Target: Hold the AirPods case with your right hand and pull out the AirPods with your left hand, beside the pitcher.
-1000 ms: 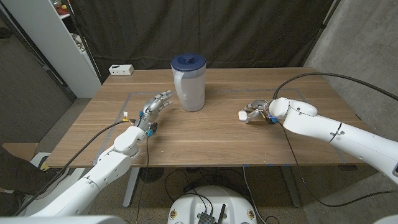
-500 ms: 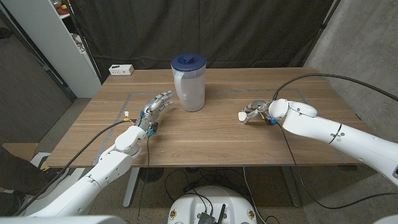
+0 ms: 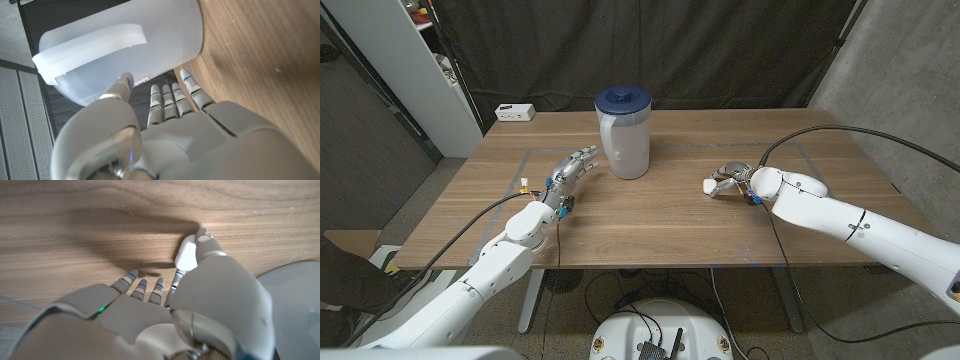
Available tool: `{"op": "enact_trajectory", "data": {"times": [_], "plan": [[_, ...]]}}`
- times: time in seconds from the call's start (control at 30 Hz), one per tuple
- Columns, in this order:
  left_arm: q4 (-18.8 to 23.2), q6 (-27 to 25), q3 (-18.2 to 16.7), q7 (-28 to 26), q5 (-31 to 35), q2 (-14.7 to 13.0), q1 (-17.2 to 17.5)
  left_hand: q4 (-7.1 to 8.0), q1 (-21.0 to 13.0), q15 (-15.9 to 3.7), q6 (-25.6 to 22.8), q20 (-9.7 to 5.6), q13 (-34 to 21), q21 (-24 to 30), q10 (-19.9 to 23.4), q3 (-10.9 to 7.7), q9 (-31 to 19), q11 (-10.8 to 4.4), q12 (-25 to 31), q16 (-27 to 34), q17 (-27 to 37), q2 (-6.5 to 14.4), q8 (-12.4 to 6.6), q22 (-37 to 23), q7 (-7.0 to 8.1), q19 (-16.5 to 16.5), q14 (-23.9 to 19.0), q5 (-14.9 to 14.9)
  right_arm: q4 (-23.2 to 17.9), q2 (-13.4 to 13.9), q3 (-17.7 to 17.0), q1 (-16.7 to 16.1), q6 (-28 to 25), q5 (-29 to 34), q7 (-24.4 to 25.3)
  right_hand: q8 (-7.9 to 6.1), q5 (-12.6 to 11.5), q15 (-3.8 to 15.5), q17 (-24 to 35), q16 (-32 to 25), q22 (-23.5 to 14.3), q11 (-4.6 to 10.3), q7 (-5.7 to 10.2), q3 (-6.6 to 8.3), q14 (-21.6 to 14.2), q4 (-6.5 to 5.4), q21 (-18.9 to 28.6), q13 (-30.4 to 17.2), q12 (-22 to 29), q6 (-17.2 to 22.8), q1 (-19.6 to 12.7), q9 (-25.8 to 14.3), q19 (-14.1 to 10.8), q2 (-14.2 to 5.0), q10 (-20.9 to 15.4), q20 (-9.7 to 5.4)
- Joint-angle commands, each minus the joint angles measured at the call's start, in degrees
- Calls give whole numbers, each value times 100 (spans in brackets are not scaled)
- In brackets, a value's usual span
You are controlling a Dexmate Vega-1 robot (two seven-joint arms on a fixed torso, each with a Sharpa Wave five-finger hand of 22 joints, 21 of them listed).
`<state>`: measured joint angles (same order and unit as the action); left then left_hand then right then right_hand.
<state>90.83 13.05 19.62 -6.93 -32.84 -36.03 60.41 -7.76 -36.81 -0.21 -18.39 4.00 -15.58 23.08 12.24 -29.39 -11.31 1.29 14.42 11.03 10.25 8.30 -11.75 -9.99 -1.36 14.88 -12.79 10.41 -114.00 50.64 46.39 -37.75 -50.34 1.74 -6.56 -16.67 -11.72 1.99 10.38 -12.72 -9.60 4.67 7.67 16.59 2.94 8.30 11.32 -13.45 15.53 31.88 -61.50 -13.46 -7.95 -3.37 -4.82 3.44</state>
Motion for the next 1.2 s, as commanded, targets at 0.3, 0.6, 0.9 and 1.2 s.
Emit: {"op": "enact_trajectory", "data": {"times": [0.3, 0.6, 0.9, 1.2], "plan": [[37, -34, 48, -51, 98, -1, -49, -47, 27, 2, -34, -18, -33, -30, 27, -14, -29, 6, 20, 4, 13, 10, 19, -29, -16, 37, -31, 38, -379, -28, -1398, -1426, 1168, -937, 1720, -191, -2, 466, 9, -64, -6, 5, -8, 28, -246, 36, 38, -20, 81, 329, -115, -189, -286, -134, -271, 6], [281, 85, -14, -119, 263, -132, 74, -78, 88, 14, -167, -23, -45, -66, 26, 117, -33, -4, 18, -7, 6, -176, -30, -28, -3, 52, -2, 1, -315, -315, -1737, -1936, 2019, -1028, 2539, -192, 18, 445, 9, -60, -6, -43, -40, -2, -312, 16, 49, -24, 78, 294, -91, -237, -390, -126, -324, 5], [862, 297, -252, -726, 822, -312, 573, -120, 243, -87, -808, -34, -57, -163, 107, 457, -112, -134, 46, 22, 11, -659, -258, -28, 120, 115, -53, -54, -288, -449, -1809, -2079, 2365, -1019, 2763, -176, 32, 443, 7, -50, -5, -69, -6, -32, -367, 10, 43, -26, 63, 220, -73, -278, -450, -99, -339, 1], [1164, 486, -526, -1760, 1578, -51, 1139, -27, 270, -506, -1312, -165, -367, -18, 1178, 763, -383, -497, 580, 565, 321, -579, -513, -148, 223, 675, -1040, -50, -361, -484, -1879, -2215, 2555, -1005, 2883, -178, 36, 440, 9, -36, -5, -86, 25, -51, -401, 3, 29, -30, 54, 202, -63, -312, -475, -94, -362, -3]]}}
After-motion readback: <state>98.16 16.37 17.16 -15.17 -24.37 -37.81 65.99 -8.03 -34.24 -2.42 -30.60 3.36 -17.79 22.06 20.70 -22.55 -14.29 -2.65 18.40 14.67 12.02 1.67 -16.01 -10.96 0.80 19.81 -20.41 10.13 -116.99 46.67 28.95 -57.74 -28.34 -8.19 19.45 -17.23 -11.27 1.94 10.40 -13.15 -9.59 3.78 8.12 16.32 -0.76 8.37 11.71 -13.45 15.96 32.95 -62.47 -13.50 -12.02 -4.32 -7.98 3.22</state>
